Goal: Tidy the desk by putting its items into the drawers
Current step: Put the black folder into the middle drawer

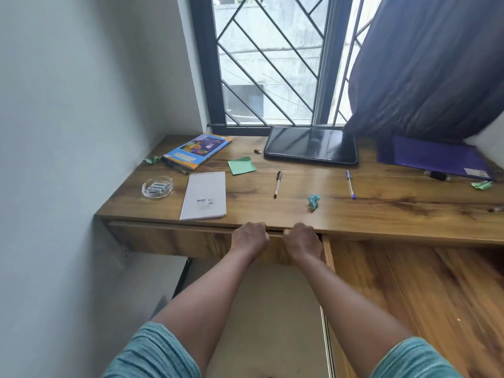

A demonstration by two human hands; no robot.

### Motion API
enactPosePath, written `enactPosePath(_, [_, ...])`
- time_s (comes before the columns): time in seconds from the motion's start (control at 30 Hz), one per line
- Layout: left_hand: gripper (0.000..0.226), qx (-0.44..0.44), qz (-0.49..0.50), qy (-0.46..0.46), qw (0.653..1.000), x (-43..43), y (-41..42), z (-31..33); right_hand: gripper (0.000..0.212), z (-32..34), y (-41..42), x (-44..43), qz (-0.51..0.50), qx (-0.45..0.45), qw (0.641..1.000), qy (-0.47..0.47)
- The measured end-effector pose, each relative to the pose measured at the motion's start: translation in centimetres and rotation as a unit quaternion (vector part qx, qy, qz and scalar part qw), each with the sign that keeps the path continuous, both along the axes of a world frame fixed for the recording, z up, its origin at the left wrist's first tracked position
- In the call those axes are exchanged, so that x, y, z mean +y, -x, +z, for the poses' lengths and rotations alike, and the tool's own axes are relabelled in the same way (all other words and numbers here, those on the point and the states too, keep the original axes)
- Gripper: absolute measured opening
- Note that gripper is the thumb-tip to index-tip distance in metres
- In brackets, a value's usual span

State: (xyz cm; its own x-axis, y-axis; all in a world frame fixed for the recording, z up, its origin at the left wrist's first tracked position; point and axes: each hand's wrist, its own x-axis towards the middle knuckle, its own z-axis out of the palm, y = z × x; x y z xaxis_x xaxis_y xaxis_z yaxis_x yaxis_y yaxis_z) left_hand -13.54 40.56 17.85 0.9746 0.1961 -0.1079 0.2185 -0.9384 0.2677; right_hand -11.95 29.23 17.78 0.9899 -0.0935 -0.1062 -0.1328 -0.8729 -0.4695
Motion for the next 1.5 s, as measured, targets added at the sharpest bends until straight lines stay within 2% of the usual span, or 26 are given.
enactPosePath(0.23, [0.038,-0.014,0.035,0.072,0.997,2.5,-9.6,1.1,0.027,0.7,-10.2,1.6,-0.053,-0.025,0.996,-0.066])
enactPosePath(0.4, [0.038,0.019,0.061,0.103,0.993,4.6,-18.6,1.4,0.030,-0.2,-19.6,1.4,-0.093,-0.031,0.991,-0.091])
enactPosePath(0.6, [0.034,0.092,0.068,0.156,0.981,5.1,-30.4,2.3,0.035,-0.7,-31.7,0.1,-0.083,0.003,0.995,-0.049])
enactPosePath(0.7, [0.036,0.107,0.068,0.173,0.977,5.0,-35.7,2.6,0.043,-1.1,-37.4,-1.3,-0.082,-0.016,0.996,-0.025])
enactPosePath(0.8, [0.035,0.095,0.066,0.164,0.980,4.5,-40.4,3.1,0.049,-1.5,-42.1,-3.7,-0.144,-0.023,0.989,-0.009])
enactPosePath(0.97, [0.037,0.092,0.098,0.176,0.975,4.8,-47.0,2.9,0.069,-2.2,-47.7,-8.2,-0.240,0.050,0.969,0.007])
enactPosePath(1.2, [0.040,0.160,0.102,0.247,0.950,4.7,-51.0,2.0,0.113,-1.6,-52.6,-10.5,-0.296,0.133,0.943,-0.075])
enactPosePath(1.33, [0.022,0.160,0.158,0.300,0.927,5.2,-52.1,1.9,0.120,-1.6,-52.9,-12.0,-0.318,0.135,0.932,-0.109])
enactPosePath(1.43, [0.033,0.158,0.187,0.359,0.901,5.4,-51.9,2.1,0.138,-4.8,-54.6,-14.8,-0.319,0.145,0.922,-0.166])
enactPosePath(1.47, [0.031,0.145,0.200,0.389,0.887,5.5,-52.2,1.7,0.140,-6.0,-55.4,-15.7,-0.316,0.136,0.920,-0.187])
enactPosePath(1.5, [0.029,0.134,0.216,0.410,0.876,5.6,-52.4,1.5,0.133,-6.3,-55.6,-16.0,-0.311,0.132,0.918,-0.206])
